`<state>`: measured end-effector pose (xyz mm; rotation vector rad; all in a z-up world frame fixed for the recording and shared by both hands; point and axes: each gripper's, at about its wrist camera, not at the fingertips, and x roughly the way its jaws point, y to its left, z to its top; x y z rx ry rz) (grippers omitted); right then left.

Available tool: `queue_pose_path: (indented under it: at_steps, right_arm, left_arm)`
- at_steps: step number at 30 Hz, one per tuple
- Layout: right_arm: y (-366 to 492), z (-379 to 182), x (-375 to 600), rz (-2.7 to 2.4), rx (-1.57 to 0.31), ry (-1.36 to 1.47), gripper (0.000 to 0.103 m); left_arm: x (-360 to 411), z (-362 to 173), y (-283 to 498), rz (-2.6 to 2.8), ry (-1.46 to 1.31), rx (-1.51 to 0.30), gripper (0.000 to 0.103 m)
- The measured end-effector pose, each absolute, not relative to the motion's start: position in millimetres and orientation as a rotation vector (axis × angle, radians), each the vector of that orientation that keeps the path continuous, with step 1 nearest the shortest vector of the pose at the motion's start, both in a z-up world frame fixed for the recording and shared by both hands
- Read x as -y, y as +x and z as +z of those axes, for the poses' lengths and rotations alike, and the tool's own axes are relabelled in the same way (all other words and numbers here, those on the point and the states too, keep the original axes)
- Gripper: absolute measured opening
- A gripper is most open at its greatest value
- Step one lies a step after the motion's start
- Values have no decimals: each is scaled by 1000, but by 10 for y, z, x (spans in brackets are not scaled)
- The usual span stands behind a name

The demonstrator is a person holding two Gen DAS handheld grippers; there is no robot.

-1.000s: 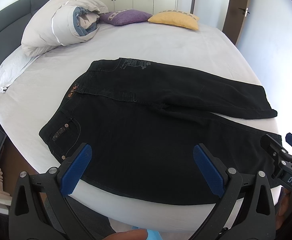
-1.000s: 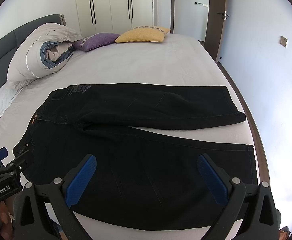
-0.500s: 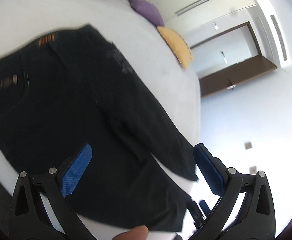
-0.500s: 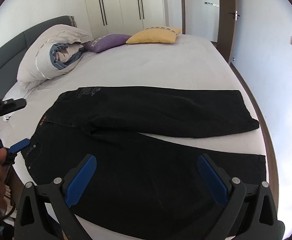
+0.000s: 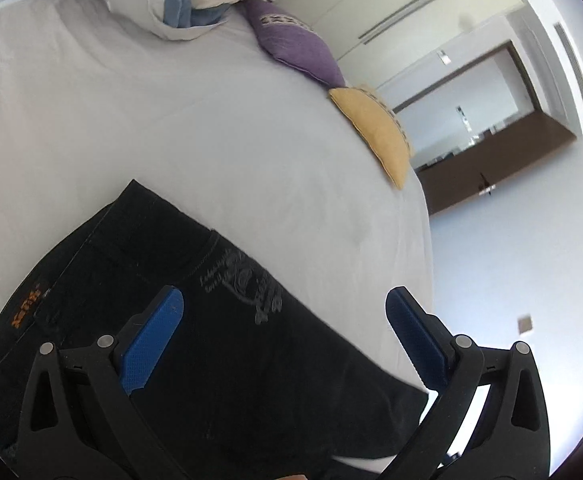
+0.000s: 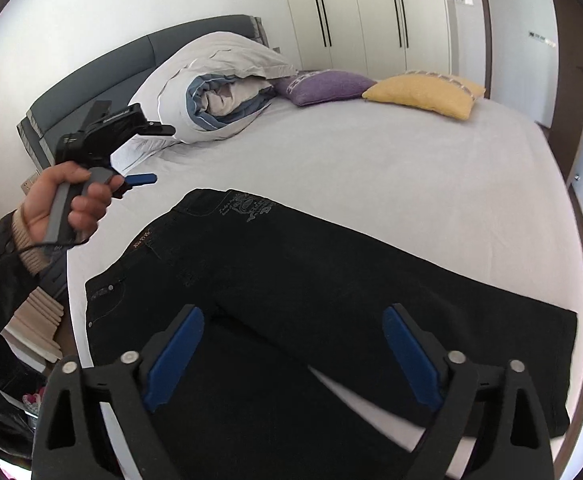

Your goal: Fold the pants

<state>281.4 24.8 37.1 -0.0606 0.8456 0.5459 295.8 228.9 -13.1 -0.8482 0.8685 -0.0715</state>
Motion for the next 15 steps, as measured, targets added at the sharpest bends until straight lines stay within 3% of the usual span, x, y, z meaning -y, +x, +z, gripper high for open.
queue_pose_path:
  at_steps: [2, 8, 11, 15]
  right_arm:
    - [3049, 311, -214, 573, -855, -41, 92]
    - [3455, 182, -189, 728, -874, -51, 92]
    - [3609, 52, -211, 762, -897, -83, 91]
    - [3716, -102, -281, 783, -929, -132, 76]
  left_arm:
    - [-2366, -234, 3283, -52, -795, -888, 103]
    - [-1869, -565, 3915, -98, 57, -1004, 102]
    - [-1683, -824, 3987, -199, 295, -1059, 100]
    - [-1584, -1074, 4132, -307, 442, -1129, 92]
